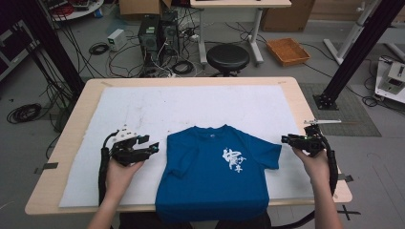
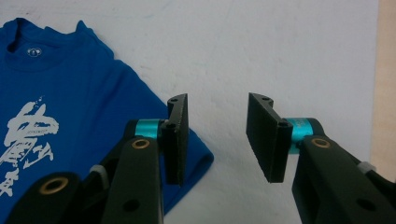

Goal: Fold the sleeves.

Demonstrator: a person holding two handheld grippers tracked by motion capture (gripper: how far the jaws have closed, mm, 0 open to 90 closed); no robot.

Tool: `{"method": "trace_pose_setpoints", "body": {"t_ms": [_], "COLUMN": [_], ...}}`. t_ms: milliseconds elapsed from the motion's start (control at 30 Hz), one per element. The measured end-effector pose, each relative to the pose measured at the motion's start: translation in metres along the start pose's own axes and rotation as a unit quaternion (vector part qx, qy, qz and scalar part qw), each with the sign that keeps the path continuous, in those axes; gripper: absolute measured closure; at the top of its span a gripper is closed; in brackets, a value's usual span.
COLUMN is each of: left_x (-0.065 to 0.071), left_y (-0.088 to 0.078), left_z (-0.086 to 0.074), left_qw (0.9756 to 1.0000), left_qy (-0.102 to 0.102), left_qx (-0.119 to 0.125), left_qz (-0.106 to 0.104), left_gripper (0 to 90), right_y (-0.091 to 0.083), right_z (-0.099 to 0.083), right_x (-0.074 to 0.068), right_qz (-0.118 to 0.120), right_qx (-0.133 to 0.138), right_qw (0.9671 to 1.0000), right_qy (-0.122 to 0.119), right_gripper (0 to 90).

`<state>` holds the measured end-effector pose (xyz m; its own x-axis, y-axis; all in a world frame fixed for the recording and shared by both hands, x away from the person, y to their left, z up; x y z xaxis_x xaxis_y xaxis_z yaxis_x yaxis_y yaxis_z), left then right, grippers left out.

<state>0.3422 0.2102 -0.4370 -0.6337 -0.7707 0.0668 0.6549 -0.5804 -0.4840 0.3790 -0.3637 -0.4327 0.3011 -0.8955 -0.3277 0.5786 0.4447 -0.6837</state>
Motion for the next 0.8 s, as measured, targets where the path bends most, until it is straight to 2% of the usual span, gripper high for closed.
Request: {"method": "trace_pose_setpoints", "body": {"t_ms": [33, 67, 133, 233, 333, 367, 433, 500, 600, 633, 667, 700, 767, 800], "left_x": [-0.004, -0.008, -0.013, -0.016, -0.017, -0.017, -0.018, -0.018, -0.018, -0.018, -0.019, -0.019, -0.019, -0.019], "left_y": [-0.002, -0.003, -0.006, -0.006, -0.004, -0.004, -0.003, -0.003, -0.003, -0.003, -0.003, -0.003, -0.002, -0.002], "left_z": [-0.003, -0.005, -0.008, -0.01, -0.012, -0.013, -0.013, -0.013, -0.013, -0.013, -0.013, -0.013, -0.013, -0.014], "left_qw": [1.0, 1.0, 0.9999, 0.9999, 0.9998, 0.9998, 0.9998, 0.9998, 0.9998, 0.9998, 0.9998, 0.9998, 0.9997, 0.9997], "left_qy": [-0.003, -0.006, -0.013, -0.009, -0.01, -0.009, -0.008, -0.01, -0.009, -0.011, -0.012, -0.013, -0.012, -0.014], "left_qx": [-0.004, -0.007, -0.004, -0.008, -0.013, -0.016, -0.018, -0.018, -0.018, -0.017, -0.017, -0.017, -0.02, -0.02], "left_qz": [0.0, 0.003, 0.003, 0.007, 0.008, 0.007, 0.008, 0.006, 0.006, 0.006, 0.007, 0.006, 0.006, 0.006], "left_gripper": [45.2, 45.2, 45.2, 45.2, 45.1, 45.1, 45.1, 45.2, 45.2, 45.1, 45.1, 45.2, 45.2, 45.2], "right_y": [0.0, 0.003, 0.005, 0.012, 0.02, 0.02, 0.02, 0.018, 0.013, 0.009, 0.009, 0.006, 0.004, 0.004], "right_z": [0.0, -0.003, -0.004, -0.007, -0.01, -0.01, -0.011, -0.01, -0.007, -0.004, -0.004, 0.0, 0.004, 0.004], "right_x": [0.0, 0.004, 0.005, 0.004, 0.001, 0.001, -0.001, -0.004, -0.011, -0.021, -0.021, -0.036, -0.056, -0.056], "right_qz": [0.0, 0.01, 0.016, 0.017, 0.019, 0.019, 0.023, 0.027, 0.033, 0.04, 0.04, 0.042, 0.043, 0.043], "right_qx": [0.0, -0.003, -0.005, -0.015, -0.028, -0.028, -0.032, -0.028, -0.022, -0.017, -0.017, -0.009, -0.006, -0.006], "right_qw": [1.0, 0.9999, 0.9998, 0.9997, 0.9994, 0.9994, 0.9992, 0.9992, 0.9991, 0.9987, 0.9987, 0.9981, 0.997, 0.997], "right_qy": [0.0, 0.012, 0.014, 0.013, 0.004, 0.004, -0.005, -0.01, -0.016, -0.027, -0.027, -0.045, -0.064, -0.064], "right_gripper": [60.3, 61.5, 62.3, 65.1, 77.4, 77.4, 89.0, 89.5, 89.7, 89.7, 89.7, 89.7, 89.7, 89.7]}}
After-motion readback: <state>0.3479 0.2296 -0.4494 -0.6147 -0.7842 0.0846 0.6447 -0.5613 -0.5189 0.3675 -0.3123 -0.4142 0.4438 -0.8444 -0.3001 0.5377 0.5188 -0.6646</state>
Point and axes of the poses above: each handheld gripper's, and its own axes: y roughly forward along the jaws, z roughly out of its top, x roughly to its right, the point moved 2 cm from there along y, roughly forward along the jaws, and after that the axes turned 4 degrees about y, right-handed, at the moved point
